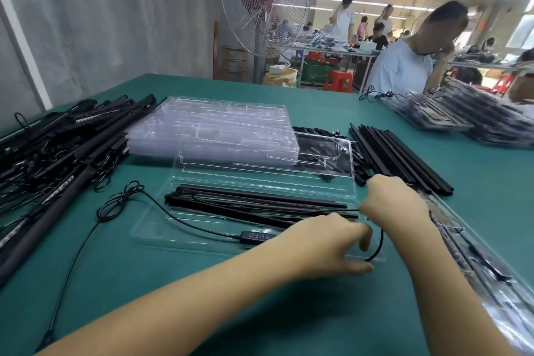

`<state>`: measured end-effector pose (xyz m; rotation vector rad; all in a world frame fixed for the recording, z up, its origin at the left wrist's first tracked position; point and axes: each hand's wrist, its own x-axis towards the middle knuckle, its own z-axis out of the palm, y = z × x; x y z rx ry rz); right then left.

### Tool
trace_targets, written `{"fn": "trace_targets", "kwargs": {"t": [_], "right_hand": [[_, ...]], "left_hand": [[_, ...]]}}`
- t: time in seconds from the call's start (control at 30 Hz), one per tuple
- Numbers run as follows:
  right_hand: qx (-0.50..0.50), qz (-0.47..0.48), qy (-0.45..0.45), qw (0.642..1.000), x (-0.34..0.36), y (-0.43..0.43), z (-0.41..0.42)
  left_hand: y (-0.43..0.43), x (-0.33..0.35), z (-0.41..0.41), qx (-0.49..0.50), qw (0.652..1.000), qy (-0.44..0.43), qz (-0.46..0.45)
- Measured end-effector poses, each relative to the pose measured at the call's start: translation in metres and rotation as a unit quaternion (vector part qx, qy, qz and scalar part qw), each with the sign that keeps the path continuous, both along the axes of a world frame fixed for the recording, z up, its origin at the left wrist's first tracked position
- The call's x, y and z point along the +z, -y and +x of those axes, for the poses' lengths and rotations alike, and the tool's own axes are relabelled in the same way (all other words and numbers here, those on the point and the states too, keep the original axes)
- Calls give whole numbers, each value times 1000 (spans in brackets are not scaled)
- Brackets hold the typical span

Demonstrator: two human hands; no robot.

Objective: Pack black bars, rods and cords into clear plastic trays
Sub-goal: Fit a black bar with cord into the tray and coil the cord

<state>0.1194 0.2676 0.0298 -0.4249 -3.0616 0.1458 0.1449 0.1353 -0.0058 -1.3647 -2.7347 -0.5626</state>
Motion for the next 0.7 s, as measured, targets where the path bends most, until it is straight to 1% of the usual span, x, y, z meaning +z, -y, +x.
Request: {"fn": "trace_targets", "kwargs": {"t": [0.1,0.23,0.37,0.47,0.53,0.6,0.67,0.7], "right_hand": [[1,-10,9,1000,3,-3,1],[13,1,3,1000,5,-1,3],[9,-5,-1,1000,8,2,5],[22,-38,17,999,11,3,7],[50,-85,25,995,15,1,8],[86,-154,20,984,21,-2,11],[118,-252,17,960,27,-3,15],[130,-313,22,941,30,-3,17]], "left_hand": [[1,0,-2,-2,995,76,58],[8,1,-10,14,976,163,141],[7,-6,-16,56,966,181,177],[0,-11,-20,81,965,179,172],[-3,-13,-22,85,966,179,168],[-5,-17,-23,90,962,187,175],[-5,-20,-24,100,953,207,196],[-5,-22,-24,105,947,220,210]]}}
